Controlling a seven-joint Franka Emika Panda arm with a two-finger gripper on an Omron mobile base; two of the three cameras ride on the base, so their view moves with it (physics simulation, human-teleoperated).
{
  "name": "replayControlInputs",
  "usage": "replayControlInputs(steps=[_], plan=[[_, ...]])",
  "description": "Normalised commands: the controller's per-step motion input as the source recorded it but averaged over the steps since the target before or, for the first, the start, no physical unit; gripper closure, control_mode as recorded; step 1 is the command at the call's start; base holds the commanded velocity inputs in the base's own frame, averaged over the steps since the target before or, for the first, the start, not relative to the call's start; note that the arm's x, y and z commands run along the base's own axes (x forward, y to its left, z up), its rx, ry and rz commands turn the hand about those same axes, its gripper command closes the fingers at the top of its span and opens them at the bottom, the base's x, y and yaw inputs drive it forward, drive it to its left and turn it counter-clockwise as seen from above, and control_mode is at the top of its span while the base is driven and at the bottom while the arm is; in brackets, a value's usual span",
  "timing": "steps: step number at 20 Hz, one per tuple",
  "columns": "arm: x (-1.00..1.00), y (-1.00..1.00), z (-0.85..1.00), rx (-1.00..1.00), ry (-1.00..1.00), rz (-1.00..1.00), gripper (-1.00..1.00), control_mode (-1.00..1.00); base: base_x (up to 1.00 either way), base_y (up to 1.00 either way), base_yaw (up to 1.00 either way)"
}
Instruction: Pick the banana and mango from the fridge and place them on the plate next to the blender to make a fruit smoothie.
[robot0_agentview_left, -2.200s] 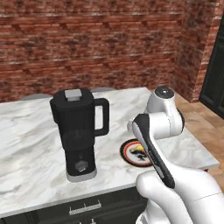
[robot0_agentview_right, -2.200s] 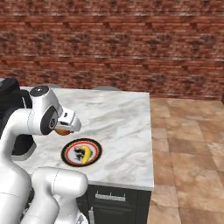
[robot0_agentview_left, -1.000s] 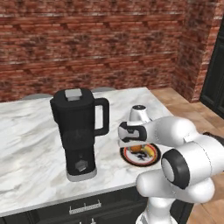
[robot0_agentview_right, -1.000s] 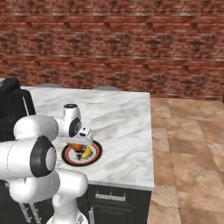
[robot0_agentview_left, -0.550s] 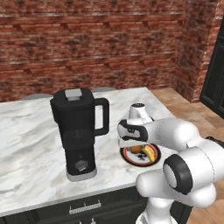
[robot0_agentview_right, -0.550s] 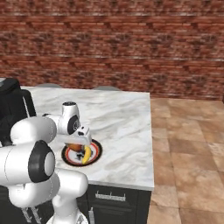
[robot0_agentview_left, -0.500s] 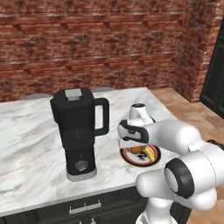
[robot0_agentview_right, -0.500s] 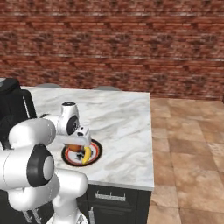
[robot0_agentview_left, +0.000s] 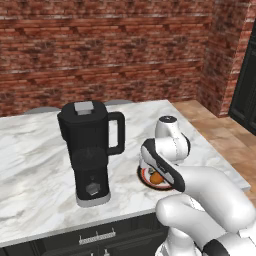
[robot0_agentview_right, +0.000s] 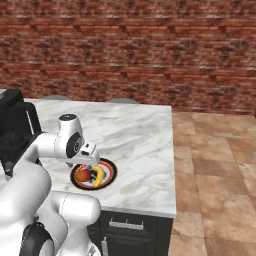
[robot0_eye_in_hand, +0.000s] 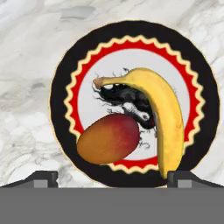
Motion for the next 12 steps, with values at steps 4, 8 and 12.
replayControlInputs(steps=[4,8,12], plan=[[-0.80,-0.25,1.00,0.00,-0.44,0.00,-1.00,-1.00,0.00,0.00,0.00],[-1.00,-0.58,0.99,0.03,-0.54,0.00,-1.00,-1.00,0.00,0.00,0.00],[-1.00,-0.93,0.63,0.09,-0.47,0.00,-1.00,-1.00,0.00,0.00,0.00]])
